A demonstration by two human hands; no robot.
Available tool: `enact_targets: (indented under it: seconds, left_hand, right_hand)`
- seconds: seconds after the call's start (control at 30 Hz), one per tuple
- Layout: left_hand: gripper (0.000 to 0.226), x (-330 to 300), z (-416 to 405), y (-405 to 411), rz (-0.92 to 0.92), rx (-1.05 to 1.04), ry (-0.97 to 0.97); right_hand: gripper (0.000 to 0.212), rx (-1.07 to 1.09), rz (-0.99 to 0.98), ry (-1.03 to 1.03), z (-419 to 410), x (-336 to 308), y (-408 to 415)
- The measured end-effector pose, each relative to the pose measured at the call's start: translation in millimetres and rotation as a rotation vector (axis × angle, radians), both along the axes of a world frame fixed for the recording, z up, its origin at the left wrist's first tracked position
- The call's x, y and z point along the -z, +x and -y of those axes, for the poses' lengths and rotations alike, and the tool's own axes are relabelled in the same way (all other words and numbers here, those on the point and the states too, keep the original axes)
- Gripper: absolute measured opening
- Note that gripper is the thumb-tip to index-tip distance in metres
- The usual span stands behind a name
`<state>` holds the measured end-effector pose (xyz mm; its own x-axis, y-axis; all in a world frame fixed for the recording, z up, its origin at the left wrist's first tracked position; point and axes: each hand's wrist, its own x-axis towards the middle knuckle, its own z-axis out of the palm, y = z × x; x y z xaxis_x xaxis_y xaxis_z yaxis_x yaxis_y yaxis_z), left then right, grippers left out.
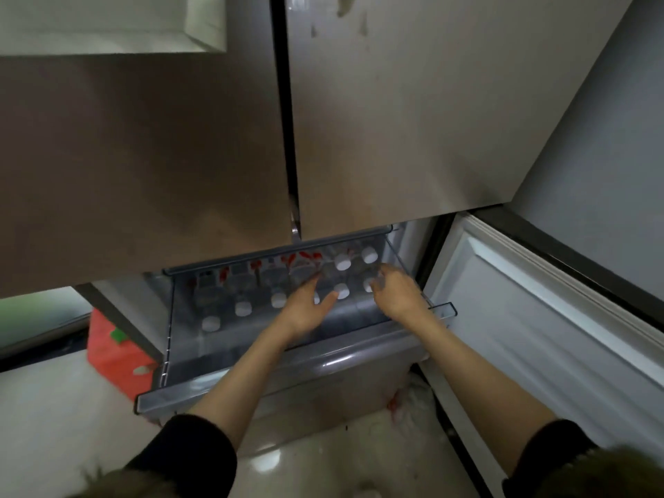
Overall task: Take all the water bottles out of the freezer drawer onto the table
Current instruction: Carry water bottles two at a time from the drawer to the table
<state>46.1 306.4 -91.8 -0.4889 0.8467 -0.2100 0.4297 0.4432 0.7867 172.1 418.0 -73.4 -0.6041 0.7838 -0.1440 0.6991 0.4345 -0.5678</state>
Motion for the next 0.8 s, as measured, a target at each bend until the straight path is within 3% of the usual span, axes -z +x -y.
enact_targets:
  seconds: [0.07, 0.17, 0.3, 0.5, 0.8]
  left_hand:
    - [0.039, 6, -19, -1, 0.253, -0.199, 0.081]
    - [0.014, 21, -47, -6, 0.722, -0.426, 0.168]
    - [0.019, 49, -77, -16, 1.101, -0.654, 0.204]
    - [0.016, 60, -113, -19, 1.182, -0.733, 0.259]
    - [0.008, 48, -126, -11, 1.216, -0.810, 0.331]
  right_hand:
    - [0.033, 0.191, -0.080, -0.256, -18, 11, -13]
    - [0.015, 0.447, -0.366, -0.747, -41, 32, -30]
    - [0.017, 0.601, -0.632, -1.062, -63, 49, -42]
    - [0.034, 0.639, -0.860, -1.353, -81, 58, -61]
    - [0.022, 0.776, -1.005, -1.502, -95, 70, -72]
